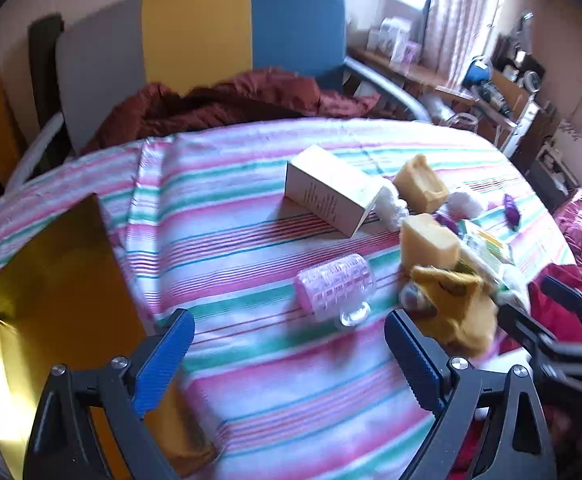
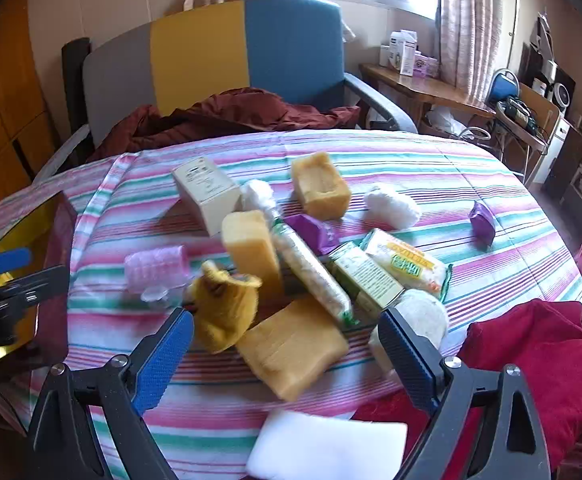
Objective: Organize objects
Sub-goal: 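Grasp the pink hair roller with left tool while right tool grasps yellow sock, then carry roller and sock to the gold tray and release both inside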
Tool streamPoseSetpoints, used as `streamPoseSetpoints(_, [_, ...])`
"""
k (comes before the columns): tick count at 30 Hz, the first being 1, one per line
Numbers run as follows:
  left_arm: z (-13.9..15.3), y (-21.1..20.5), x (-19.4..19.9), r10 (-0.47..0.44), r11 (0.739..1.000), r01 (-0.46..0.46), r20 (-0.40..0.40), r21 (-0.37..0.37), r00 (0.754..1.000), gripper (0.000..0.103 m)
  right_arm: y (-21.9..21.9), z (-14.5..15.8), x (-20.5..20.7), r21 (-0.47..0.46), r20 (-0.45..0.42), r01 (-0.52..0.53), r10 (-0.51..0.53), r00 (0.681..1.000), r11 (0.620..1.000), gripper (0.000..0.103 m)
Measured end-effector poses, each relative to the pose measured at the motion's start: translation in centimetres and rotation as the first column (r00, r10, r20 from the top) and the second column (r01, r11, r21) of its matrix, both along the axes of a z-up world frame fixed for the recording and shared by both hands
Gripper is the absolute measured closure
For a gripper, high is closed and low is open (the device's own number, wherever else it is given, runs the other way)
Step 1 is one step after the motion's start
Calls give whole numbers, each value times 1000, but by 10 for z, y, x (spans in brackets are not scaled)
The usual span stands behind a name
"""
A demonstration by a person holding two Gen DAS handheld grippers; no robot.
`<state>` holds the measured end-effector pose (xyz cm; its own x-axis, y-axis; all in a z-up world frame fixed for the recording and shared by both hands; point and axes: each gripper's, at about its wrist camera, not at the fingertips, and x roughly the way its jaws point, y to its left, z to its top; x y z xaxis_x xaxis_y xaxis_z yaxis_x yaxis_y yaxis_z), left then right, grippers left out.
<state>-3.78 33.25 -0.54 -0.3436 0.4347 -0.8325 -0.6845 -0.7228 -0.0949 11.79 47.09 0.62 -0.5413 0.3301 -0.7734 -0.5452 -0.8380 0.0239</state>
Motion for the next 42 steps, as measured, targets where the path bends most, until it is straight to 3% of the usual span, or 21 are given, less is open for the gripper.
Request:
streamPoseSetpoints(6, [-28,33,-22,70,997,-67,141,-23,987,7,13,-8,0,-94,-42,-1,-3,999,996,8])
streamPoseSetpoints(11, [-50,51,-38,128,992,-121,255,-43,958,7,5,-10,-6,-107,-56,-58,52,997,993,8])
streamPoseSetpoints(14, [-57,59,-40,140,990,-135,262,-37,955,7,2,-11,-8,-108,-50,-73,68,996,991,8])
streamPoseSetpoints(16, [-66,65,-42,138,990,-125,260,-66,956,11,1,-12,-9,-107,-49,-79,74,996,991,8])
streamPoseSetpoints(18, [-71,63,-42,109,994,-110,307,-15,946,22,0,-13,-11,-109,-41,-82,78,996,991,8])
streamPoseSetpoints(20, [-68,60,-39,97,994,-106,284,14,954,36,1,-15,-12,-111,-35,-82,78,996,990,9])
streamPoseSetpoints(23, [-68,54,-34,74,997,-80,262,13,962,67,4,-14,-11,-109,-40,-69,65,997,992,19])
streamPoseSetpoints(27, [-68,44,-29,51,998,-61,266,31,963,67,9,-17,-11,-150,-40,-59,53,998,987,25])
streamPoseSetpoints(32, [-59,23,-20,20,997,-38,247,69,969,67,-4,-17,-17,-98,-17,-101,100,995,990,26])
streamPoseSetpoints(40, [-20,-7,9,-36,988,10,172,153,984,67,-12,-28,-50,-80,52,-171,175,983,982,26])
streamPoseSetpoints(41, [-16,-10,11,-36,987,9,166,162,986,67,-12,-32,-55,-86,63,-180,185,981,980,35])
streamPoseSetpoints(42, [-12,-14,13,-35,985,7,160,170,987,67,-13,-35,-60,-102,74,-202,210,975,974,54])
